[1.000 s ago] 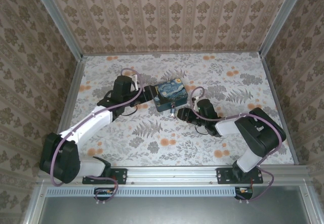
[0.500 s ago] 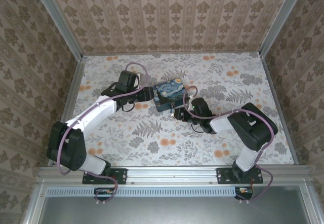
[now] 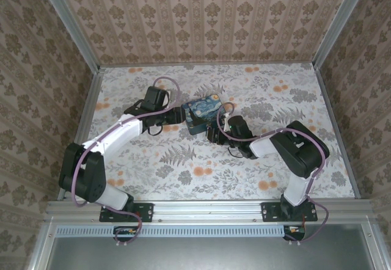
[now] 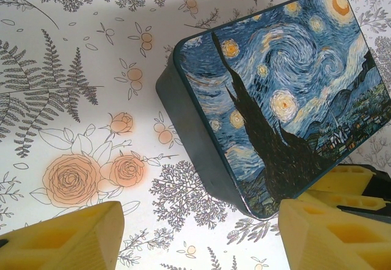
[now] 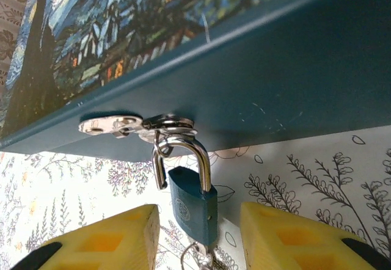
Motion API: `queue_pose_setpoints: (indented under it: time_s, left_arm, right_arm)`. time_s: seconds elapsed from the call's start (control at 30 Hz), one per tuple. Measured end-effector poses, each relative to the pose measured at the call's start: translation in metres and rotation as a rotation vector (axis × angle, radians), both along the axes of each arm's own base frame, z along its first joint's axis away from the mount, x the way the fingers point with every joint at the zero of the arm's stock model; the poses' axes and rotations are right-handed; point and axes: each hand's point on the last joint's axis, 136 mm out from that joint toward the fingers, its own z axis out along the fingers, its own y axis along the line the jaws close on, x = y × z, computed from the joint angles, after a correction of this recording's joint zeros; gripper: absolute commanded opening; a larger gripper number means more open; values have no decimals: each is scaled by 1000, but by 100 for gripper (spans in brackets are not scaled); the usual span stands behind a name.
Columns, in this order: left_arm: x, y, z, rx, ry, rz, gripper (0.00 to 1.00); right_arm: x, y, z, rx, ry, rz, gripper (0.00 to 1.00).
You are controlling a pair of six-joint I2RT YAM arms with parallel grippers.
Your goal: Unlock a padlock with a key
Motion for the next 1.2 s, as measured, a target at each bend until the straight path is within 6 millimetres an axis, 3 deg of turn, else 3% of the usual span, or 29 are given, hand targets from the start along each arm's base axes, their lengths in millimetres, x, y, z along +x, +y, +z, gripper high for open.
queue_pose_setpoints:
  time_s: [0.53,1.2]
  left_arm:
    - [2,-2,-7,3,13,-2,69]
    - [2,-3,-6,-7,13,-8,69]
  right_arm:
    - [3,5,-1,7,-24,5,38]
    - [5,5,-5,8,-28,-3,21]
